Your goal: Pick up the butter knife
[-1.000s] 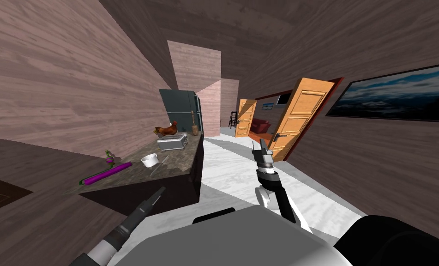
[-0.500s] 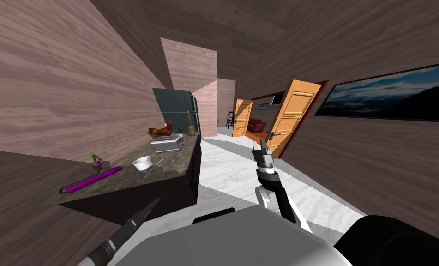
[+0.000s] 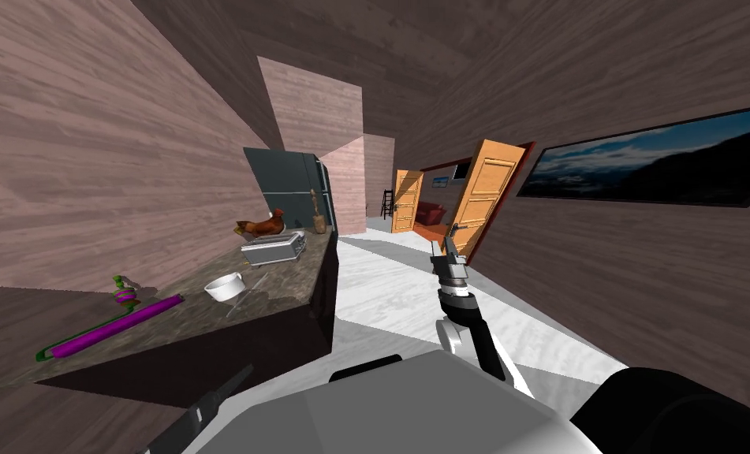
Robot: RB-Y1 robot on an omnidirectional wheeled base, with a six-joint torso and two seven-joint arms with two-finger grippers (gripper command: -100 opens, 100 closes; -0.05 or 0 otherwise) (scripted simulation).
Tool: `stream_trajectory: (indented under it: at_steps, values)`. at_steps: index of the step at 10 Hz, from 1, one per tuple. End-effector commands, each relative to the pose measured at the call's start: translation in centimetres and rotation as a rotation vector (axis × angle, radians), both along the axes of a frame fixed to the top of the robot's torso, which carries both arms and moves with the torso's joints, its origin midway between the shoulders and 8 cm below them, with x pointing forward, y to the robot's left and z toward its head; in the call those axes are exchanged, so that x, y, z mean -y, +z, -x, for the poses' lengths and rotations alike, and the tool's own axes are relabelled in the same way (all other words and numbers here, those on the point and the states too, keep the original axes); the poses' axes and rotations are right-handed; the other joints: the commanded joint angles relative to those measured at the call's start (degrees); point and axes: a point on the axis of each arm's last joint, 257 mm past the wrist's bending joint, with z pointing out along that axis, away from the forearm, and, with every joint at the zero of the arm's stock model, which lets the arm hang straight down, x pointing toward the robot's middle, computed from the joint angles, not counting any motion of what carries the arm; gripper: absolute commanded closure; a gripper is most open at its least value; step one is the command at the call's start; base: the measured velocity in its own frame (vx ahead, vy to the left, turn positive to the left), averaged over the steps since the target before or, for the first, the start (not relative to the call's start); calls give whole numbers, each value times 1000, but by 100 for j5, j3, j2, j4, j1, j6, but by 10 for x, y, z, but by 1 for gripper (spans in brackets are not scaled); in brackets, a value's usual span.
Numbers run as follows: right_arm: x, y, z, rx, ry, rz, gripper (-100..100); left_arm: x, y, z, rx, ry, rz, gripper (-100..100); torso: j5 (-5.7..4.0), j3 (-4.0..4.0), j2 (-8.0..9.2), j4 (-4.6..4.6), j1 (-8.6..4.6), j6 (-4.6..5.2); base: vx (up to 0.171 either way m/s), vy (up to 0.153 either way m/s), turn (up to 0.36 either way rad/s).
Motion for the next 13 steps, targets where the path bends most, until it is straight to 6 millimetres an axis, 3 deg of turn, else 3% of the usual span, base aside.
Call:
stream_trajectory:
  at_steps: [1, 2, 3, 4, 5, 7, 8, 9, 10, 12, 13]
  values:
    - [0, 0, 0, 0, 0, 0, 0, -11, -7, 5, -41, -13, -31, -100, 0, 0, 0, 0, 0, 0, 9, -4, -77]
    - [0, 0, 0, 0, 0, 0, 0, -31, -19, 21, -102, 7, -60, -100, 1, -1, -1, 0, 3, -3, 14, -6, -144]
    - [0, 0, 0, 0, 0, 0, 0, -32, -19, 20, -108, -10, -71, -100, 1, -2, -4, -1, 3, 0, 13, 0, -77]
    - [0, 0, 0, 0, 0, 0, 0, -52, -28, 35, -167, 4, -105, -100, 2, -2, -4, 0, 5, -3, 19, -1, -139]
    - [0, 0, 0, 0, 0, 0, 0, -52, -27, 34, -170, -6, -112, -100, 2, -3, -5, -1, 6, -1, 16, 4, -86]
    - [0, 0, 0, 0, 0, 0, 0, -92, -40, 61, -276, 19, -180, -100, 2, -4, -7, -1, 7, 0, 28, 12, -208]
    - [0, 0, 0, 0, 0, 0, 0, -93, -38, 59, -280, 4, -190, -100, 3, -6, -11, -2, 12, 0, 33, 24, -92]
    - [0, 0, 0, 0, 0, 0, 0, -112, -42, 71, -325, 17, -223, -100, 4, -7, -12, -2, 13, -4, 28, 25, -162]
    - [0, 0, 0, 0, 0, 0, 0, -113, -41, 70, -327, 10, -228, -100, 4, -6, -11, -2, 15, -1, 24, 25, -76]
    - [0, 0, 0, 0, 0, 0, 0, -150, -43, 88, -405, 33, -293, -100, 4, -7, -13, -2, 15, -1, 48, 37, -200]
    - [0, 0, 0, 0, 0, 0, 0, -151, -42, 86, -407, 24, -299, -100, 6, -12, -22, -4, 20, 0, 45, 45, -77]
